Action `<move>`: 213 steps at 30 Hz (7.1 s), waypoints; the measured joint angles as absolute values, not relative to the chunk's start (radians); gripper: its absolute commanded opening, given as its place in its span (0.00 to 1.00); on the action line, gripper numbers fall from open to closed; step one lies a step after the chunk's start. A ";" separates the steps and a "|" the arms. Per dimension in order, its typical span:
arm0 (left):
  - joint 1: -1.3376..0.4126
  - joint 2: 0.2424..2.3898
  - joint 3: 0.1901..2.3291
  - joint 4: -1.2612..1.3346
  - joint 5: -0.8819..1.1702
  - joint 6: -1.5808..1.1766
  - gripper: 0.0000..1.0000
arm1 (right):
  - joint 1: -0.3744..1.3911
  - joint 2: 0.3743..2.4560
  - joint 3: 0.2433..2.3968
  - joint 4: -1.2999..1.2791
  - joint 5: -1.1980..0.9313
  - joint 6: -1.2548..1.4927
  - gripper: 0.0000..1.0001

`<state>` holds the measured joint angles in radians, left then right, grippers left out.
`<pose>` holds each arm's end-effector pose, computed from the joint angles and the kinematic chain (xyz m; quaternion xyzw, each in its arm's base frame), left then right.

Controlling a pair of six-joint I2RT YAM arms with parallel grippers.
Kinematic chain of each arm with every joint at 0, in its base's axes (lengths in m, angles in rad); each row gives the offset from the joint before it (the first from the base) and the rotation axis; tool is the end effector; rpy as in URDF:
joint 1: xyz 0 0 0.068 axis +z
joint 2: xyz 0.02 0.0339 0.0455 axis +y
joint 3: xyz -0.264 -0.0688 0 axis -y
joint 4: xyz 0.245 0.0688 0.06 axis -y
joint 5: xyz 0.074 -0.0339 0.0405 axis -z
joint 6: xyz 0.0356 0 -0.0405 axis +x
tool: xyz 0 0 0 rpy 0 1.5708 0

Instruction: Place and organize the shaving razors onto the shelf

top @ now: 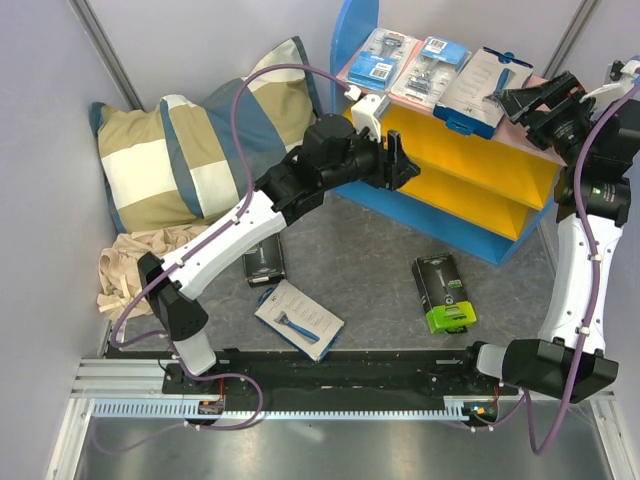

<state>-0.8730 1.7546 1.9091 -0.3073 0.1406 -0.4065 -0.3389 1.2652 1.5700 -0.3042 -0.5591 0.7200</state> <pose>0.2590 -0.3167 0.4534 0.2195 0.7261 -0.4305 0.4892 0.2519 -0.0688 0.4961 0.1747 0.6850 0.3203 0.6306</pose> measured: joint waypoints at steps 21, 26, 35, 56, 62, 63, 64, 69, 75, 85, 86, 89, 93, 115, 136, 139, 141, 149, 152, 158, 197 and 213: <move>-0.890 1.480 1.485 -0.268 0.081 -0.406 0.77 | -0.287 1.374 1.646 -0.257 -0.542 0.741 0.98; -0.890 1.420 1.420 -0.261 0.052 -0.406 0.79 | -0.285 1.374 1.652 -0.271 -0.517 0.737 0.98; -0.890 1.330 1.316 -0.263 -0.033 -0.406 0.84 | -0.283 1.253 1.645 -0.315 -0.445 0.710 0.98; -0.672 1.151 0.971 -0.425 -0.094 -0.489 0.90 | -0.058 1.103 1.606 -0.424 -0.552 0.524 0.98; -0.608 1.082 0.850 -0.446 -0.045 -0.564 0.90 | 0.165 1.137 1.539 -0.477 -0.485 0.454 0.98; -0.598 1.071 0.834 -0.450 -0.041 -0.576 0.90 | 0.217 1.147 1.528 -0.488 -0.453 0.439 0.98; -0.590 1.060 0.818 -0.455 -0.040 -0.587 0.90 | 0.268 1.159 1.519 -0.496 -0.430 0.428 0.98; -0.572 0.976 0.735 -0.481 -0.042 -0.642 0.90 | 0.503 1.222 1.460 -0.509 -0.302 0.384 0.98; -0.558 0.902 0.663 -0.502 -0.036 -0.697 0.88 | 0.670 1.286 1.317 -0.477 -0.204 0.370 0.98; -0.558 0.775 0.500 -0.561 0.029 -0.807 0.83 | 0.814 1.397 1.031 -0.363 -0.167 0.416 0.98; -0.558 0.767 0.494 -0.571 0.036 -0.817 0.83 | 0.816 1.408 1.001 -0.343 -0.169 0.425 0.98; -0.558 0.739 0.477 -0.595 0.060 -0.842 0.83 | 0.819 1.445 0.950 -0.299 -0.179 0.442 0.98; -0.578 0.690 0.457 -0.622 0.086 -0.890 0.83 | 0.828 1.493 0.902 -0.231 -0.210 0.467 0.97; -0.801 0.675 0.345 -0.648 0.076 -1.135 0.83 | 0.850 1.619 0.780 0.025 -0.362 0.564 0.93; -0.805 0.836 0.264 -0.307 0.089 -1.194 0.74 | 0.850 1.620 0.681 0.138 -0.462 0.626 0.55; -0.805 0.836 0.257 -0.296 0.088 -1.199 0.70 | 0.850 1.615 0.662 0.153 -0.469 0.636 0.52; -0.804 0.836 0.254 -0.292 0.088 -1.200 0.65 | 0.851 1.607 0.646 0.159 -0.475 0.643 0.51; -0.804 0.850 0.232 -0.252 0.084 -1.200 0.18 | 0.858 1.559 0.595 0.156 -0.480 0.663 0.51; -0.802 0.862 0.229 -0.227 0.088 -1.203 0.02 | 0.858 1.549 0.594 0.135 -0.480 0.662 0.55; -0.800 0.870 0.228 -0.187 0.079 -1.200 0.02 | 0.863 1.524 0.594 0.103 -0.482 0.663 0.74; -0.814 0.716 0.315 -0.287 0.025 -0.982 0.02 | 0.771 1.306 0.536 0.059 -0.425 0.617 0.95; -0.814 0.618 0.300 -0.229 0.035 -0.977 0.02 | 0.740 1.204 0.455 0.214 -0.505 0.701 0.98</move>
